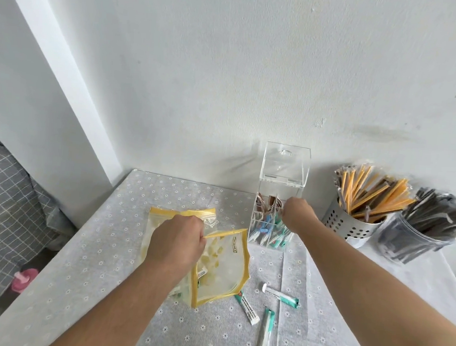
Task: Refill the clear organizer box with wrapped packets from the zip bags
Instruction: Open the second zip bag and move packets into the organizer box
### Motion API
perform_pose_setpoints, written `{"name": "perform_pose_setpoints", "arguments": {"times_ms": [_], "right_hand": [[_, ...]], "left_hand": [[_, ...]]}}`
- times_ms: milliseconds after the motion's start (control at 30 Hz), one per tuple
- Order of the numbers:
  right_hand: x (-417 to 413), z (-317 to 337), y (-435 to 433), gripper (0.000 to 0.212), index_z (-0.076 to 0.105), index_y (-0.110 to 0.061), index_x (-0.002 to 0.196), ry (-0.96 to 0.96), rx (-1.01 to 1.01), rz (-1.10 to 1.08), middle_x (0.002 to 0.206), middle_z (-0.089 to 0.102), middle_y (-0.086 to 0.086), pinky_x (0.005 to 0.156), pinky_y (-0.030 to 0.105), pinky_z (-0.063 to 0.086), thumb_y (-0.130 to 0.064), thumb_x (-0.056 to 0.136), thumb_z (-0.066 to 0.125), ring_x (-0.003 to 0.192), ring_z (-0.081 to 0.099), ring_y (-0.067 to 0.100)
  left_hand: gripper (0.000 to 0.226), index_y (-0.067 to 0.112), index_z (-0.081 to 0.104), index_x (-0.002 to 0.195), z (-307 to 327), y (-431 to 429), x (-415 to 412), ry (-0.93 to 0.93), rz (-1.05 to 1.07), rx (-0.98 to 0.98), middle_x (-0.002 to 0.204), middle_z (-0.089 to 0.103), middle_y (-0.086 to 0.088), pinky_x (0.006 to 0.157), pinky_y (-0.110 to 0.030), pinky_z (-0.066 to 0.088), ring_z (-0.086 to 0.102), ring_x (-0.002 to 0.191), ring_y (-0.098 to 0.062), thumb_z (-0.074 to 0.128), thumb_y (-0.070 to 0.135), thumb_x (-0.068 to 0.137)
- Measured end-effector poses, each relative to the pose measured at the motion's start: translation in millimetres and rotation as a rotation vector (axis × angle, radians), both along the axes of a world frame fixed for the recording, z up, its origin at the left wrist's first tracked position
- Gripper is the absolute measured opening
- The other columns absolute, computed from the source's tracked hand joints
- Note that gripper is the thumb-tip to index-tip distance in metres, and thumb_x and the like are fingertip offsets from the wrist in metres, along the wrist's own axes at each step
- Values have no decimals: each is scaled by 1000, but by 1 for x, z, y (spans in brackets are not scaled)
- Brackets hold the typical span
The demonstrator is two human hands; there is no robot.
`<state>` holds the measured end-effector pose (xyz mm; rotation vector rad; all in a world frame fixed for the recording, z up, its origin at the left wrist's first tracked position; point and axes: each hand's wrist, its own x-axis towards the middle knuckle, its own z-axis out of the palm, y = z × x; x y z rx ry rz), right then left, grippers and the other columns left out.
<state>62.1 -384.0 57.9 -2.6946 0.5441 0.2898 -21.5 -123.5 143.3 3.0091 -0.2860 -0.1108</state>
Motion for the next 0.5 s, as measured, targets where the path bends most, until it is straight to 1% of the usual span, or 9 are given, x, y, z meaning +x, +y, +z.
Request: {"name": "perform_pose_setpoints", "arguments": {"times_ms": [67, 100, 167, 233, 300, 367, 400, 433, 500], "right_hand": [[4, -1, -2, 30, 46, -8, 61, -4, -11, 29, 68, 52, 6, 67, 26, 55, 1, 90, 47, 66, 58, 19], [5, 0, -4, 26, 52, -5, 64, -7, -2, 35, 72, 57, 6, 69, 26, 56, 0, 89, 49, 66, 59, 18], [7, 4, -7, 14, 66, -3, 81, -18, 7, 39, 86, 67, 7, 72, 26, 59, -3, 88, 54, 74, 64, 17], [5, 8, -9, 12, 68, -3, 90, -37, -12, 43, 91, 68, 9, 69, 26, 59, -4, 89, 56, 79, 67, 18], [3, 10, -8, 14, 65, -3, 81, -28, -45, 61, 81, 64, 9, 64, 25, 57, -2, 89, 54, 73, 66, 20], [2, 5, -3, 28, 54, -8, 64, -11, -80, 81, 67, 55, 5, 61, 25, 55, 3, 89, 51, 65, 61, 21], [2, 2, -1, 33, 48, -10, 59, 0, -95, 107, 63, 50, 4, 63, 25, 55, 7, 88, 49, 64, 58, 21], [1, -1, 1, 34, 48, -9, 59, 8, -102, 128, 61, 48, 3, 66, 25, 55, 9, 88, 48, 63, 57, 21], [0, -6, 3, 25, 58, -5, 70, 23, -131, 194, 62, 49, 2, 71, 24, 56, 9, 88, 48, 64, 58, 18]], "left_hand": [[17, 16, 68, 85, 1, 0, 0, 2, 2, -4, 83, 70, -1, 66, -32, 55, 66, 76, -22, 56, 25, 90], [17, 16, 68, 85, 0, 0, 0, 3, 3, -8, 83, 70, -1, 66, -32, 55, 66, 76, -22, 56, 25, 90], [17, 15, 68, 85, 0, 0, 0, 3, 0, -16, 83, 70, -1, 67, -32, 54, 66, 76, -22, 56, 25, 90], [17, 15, 68, 85, 0, 0, -1, 2, -2, -21, 83, 71, -1, 67, -32, 54, 66, 76, -22, 56, 26, 90], [16, 16, 68, 85, -1, -1, -2, 2, -3, -28, 82, 71, -1, 67, -32, 55, 66, 75, -21, 57, 26, 90], [16, 16, 68, 85, -1, -2, -2, 3, 1, -36, 82, 71, -1, 67, -33, 56, 66, 75, -22, 57, 26, 90], [16, 16, 68, 85, -1, -2, -2, 4, 3, -37, 82, 71, -1, 67, -33, 56, 66, 75, -22, 57, 26, 90], [16, 16, 68, 84, -1, -3, -1, 5, 3, -36, 82, 71, -1, 67, -33, 56, 66, 74, -21, 57, 26, 90], [17, 15, 68, 84, 0, -3, -1, 7, 4, -32, 81, 71, -1, 65, -32, 55, 66, 72, -20, 57, 25, 91]]}}
